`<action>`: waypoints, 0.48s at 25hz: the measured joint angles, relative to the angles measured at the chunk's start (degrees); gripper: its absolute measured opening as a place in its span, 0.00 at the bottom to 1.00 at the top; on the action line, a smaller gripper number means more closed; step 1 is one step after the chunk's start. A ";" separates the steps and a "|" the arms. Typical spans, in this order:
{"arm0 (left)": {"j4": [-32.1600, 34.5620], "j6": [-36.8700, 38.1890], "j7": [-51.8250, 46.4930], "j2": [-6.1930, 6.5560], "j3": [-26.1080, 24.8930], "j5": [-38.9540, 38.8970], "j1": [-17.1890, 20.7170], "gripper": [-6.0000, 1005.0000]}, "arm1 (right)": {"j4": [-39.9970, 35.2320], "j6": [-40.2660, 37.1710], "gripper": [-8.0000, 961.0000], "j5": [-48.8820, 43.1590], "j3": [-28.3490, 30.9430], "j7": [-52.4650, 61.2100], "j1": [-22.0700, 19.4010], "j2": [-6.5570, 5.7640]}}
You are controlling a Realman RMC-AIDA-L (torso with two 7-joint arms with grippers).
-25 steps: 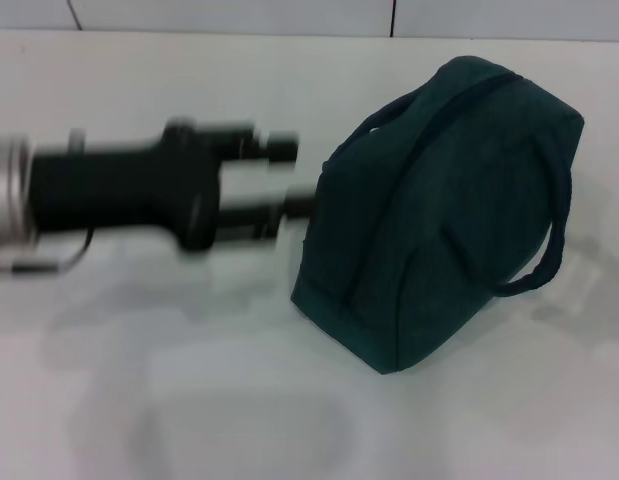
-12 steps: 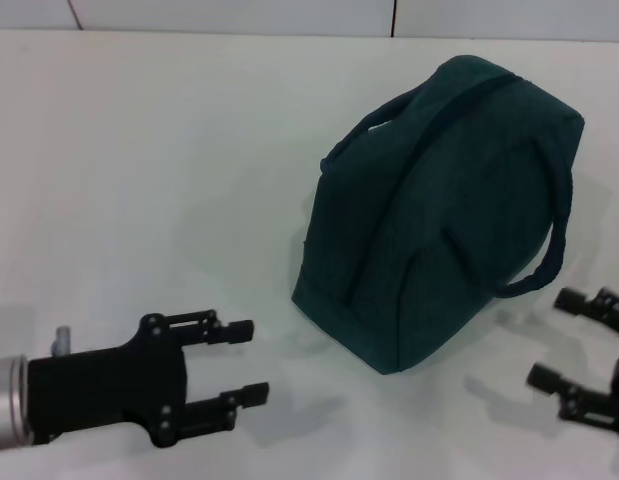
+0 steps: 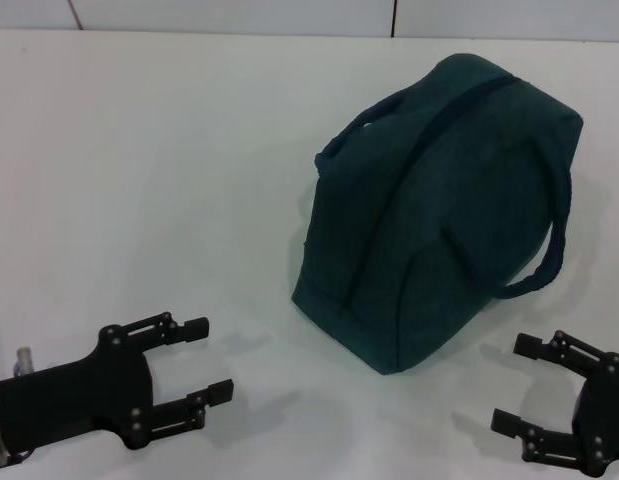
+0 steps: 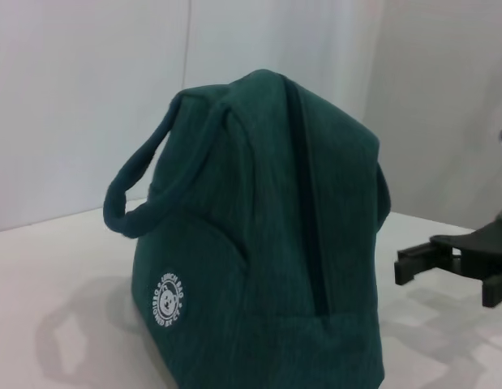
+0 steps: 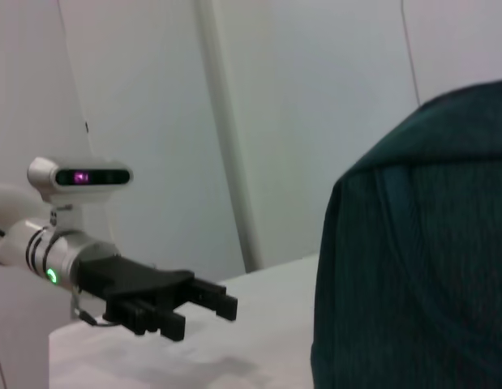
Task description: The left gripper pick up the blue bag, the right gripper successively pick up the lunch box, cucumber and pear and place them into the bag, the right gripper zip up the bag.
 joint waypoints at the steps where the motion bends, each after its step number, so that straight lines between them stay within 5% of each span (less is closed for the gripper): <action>1: -0.07 0.00 0.07 0.02 -0.05 0.01 0.07 0.64 | 0.14 0.15 0.91 0.00 -0.11 -0.02 0.05 0.00; 4: 0.11 0.08 0.11 0.01 -0.11 -0.20 0.37 0.71 | 0.70 0.40 0.91 -0.03 -0.28 -0.02 0.37 0.02; 12: 0.26 1.78 0.32 0.05 -2.25 -0.52 0.57 0.72 | 1.30 0.61 0.91 -0.07 -0.98 -0.02 0.56 0.11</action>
